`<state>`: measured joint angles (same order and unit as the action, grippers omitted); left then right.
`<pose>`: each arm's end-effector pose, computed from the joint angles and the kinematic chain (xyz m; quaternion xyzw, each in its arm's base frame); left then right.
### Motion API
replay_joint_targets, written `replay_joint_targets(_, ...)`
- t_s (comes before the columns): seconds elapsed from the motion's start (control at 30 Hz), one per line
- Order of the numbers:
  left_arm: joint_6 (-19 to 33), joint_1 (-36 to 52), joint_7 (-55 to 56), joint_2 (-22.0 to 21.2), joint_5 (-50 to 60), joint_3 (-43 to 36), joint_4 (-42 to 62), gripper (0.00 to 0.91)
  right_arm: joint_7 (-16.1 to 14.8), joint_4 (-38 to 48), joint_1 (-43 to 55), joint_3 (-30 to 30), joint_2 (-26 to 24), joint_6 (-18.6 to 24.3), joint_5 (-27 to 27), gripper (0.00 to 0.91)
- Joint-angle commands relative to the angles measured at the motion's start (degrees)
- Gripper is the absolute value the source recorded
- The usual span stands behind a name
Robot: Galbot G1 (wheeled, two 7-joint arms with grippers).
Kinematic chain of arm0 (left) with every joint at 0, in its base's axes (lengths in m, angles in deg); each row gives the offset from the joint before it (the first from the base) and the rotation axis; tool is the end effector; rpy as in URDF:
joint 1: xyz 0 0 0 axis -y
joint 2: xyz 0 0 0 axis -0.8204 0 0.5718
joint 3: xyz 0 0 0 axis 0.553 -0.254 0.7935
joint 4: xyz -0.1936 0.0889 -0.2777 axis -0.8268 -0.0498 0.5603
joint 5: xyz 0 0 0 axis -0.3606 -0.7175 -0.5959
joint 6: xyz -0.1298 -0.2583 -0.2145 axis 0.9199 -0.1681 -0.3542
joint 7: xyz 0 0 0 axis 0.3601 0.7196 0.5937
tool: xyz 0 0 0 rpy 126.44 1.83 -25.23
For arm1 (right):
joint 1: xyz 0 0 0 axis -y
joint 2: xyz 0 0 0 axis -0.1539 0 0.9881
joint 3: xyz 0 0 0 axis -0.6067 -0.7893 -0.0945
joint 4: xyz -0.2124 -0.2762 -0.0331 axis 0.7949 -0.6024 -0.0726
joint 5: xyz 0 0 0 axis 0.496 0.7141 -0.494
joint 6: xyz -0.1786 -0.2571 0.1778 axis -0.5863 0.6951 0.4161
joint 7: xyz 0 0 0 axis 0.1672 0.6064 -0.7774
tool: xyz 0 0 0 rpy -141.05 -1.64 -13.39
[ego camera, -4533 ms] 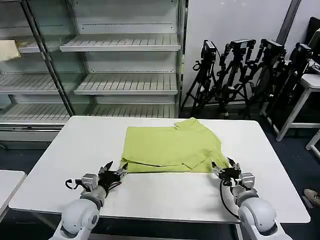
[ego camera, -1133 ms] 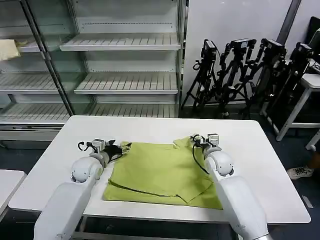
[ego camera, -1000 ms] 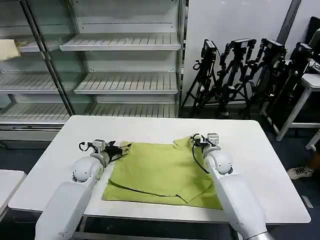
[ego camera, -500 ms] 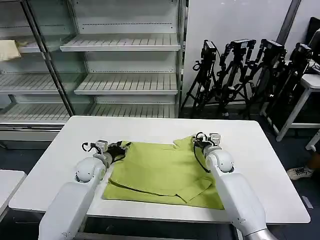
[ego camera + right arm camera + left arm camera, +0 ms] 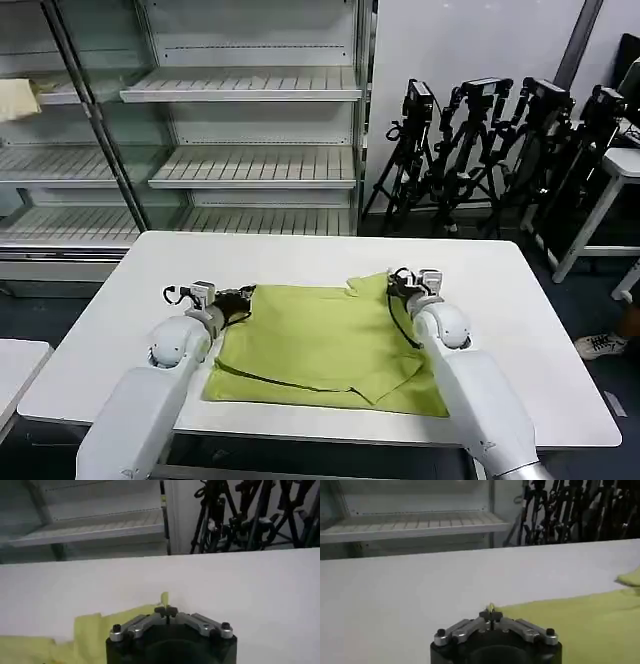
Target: Fold and organize the clothes.
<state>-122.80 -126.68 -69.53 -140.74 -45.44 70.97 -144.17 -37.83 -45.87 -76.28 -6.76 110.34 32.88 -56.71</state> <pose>0.4515 0.0722 -0.2674 -0.1265 -0.9631 -0.0221 0.2364 0.4737 -0.0180 -0.2584 0.0812 -0.9726 -0.0427 0.2138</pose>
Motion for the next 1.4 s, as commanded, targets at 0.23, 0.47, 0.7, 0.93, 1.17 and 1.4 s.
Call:
replay_joint_targets(0.23, 0.5, -16.3, 2.2, 2.2, -1.6, 6.5, -20.7, 0.01, 0.9, -29.4, -18.7, 4.1, -9.2, 0.2, -3.9, 0.0)
replay_joint_targets(0.47, 1.6, -23.5, 2.4, 2.9, -0.9, 9.5, -24.8, 0.01, 0.2, -36.3, -29.3, 7.6, -9.6, 1.0, -0.8, 0.0)
replay_joint_targets(0.7, 2.5, -26.8, 2.5, 4.4, -1.2, 10.7, -26.7, 0.01, -0.3, -38.8, -34.2, 10.4, -9.3, 2.2, 1.0, 0.0)
replay_joint_targets(0.93, 1.6, -28.8, 3.0, 3.8, -1.2, 9.8, -30.7, 0.01, -0.3, -39.9, -37.5, 12.7, -9.4, 2.7, 1.8, 0.0)
replay_joint_targets(1.17, 0.7, -28.2, 3.4, 4.4, -0.6, 9.9, -30.2, 0.01, -0.6, -39.7, -37.6, 13.7, -9.3, 2.8, 1.8, 0.0)
replay_joint_targets(1.4, 0.0, -28.6, 3.8, 5.3, -0.2, 10.6, -29.9, 0.01, -0.9, -38.4, -36.8, 13.4, -9.7, 3.1, 1.6, 0.0)
